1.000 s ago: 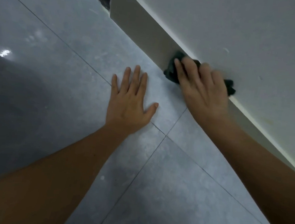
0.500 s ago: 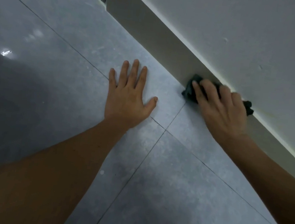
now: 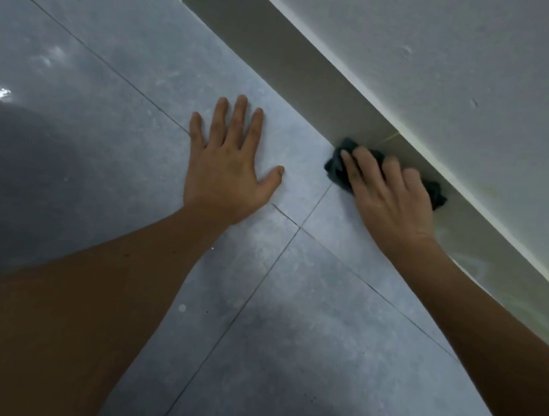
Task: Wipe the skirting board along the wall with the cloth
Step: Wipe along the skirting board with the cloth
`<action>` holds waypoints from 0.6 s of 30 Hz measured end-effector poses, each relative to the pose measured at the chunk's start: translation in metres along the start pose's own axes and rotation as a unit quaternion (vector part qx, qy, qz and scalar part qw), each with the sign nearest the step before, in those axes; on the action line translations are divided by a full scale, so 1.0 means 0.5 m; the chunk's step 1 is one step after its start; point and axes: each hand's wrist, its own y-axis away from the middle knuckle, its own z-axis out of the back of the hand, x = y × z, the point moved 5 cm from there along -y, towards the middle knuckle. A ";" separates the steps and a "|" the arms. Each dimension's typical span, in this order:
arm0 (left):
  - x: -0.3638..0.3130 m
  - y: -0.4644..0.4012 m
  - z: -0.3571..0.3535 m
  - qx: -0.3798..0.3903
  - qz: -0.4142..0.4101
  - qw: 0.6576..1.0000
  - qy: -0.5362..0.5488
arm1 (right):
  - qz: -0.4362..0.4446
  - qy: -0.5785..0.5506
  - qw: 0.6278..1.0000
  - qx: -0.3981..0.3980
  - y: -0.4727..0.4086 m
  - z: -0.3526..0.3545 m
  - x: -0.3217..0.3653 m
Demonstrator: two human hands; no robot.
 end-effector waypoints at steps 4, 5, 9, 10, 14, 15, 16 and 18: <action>0.000 -0.007 0.002 0.005 0.004 1.000 -0.003 | -0.051 -0.022 0.996 -0.068 0.020 0.016 -0.053; 0.002 -0.007 0.003 0.008 0.004 1.000 -0.005 | -0.069 -0.028 0.993 -0.091 0.007 0.032 -0.061; 0.004 0.009 0.002 0.016 0.012 1.000 -0.005 | -0.075 -0.040 0.989 -0.120 -0.070 0.075 -0.037; 0.004 0.013 0.003 0.012 0.014 1.000 -0.001 | -0.067 -0.038 0.990 -0.118 -0.085 0.079 -0.025; -0.008 -0.008 0.012 0.004 0.003 1.000 0.000 | -0.045 -0.021 0.997 -0.065 -0.083 0.035 0.000; -0.006 -0.012 0.010 0.007 0.002 1.000 -0.006 | -0.043 -0.025 0.997 -0.052 -0.068 0.021 0.004; -0.003 -0.014 0.009 0.010 0.001 1.000 -0.009 | -0.038 -0.028 0.998 -0.040 -0.048 0.007 0.005; -0.001 -0.001 -0.001 0.020 -0.006 1.000 -0.020 | -0.035 -0.040 0.999 -0.013 0.012 -0.017 0.013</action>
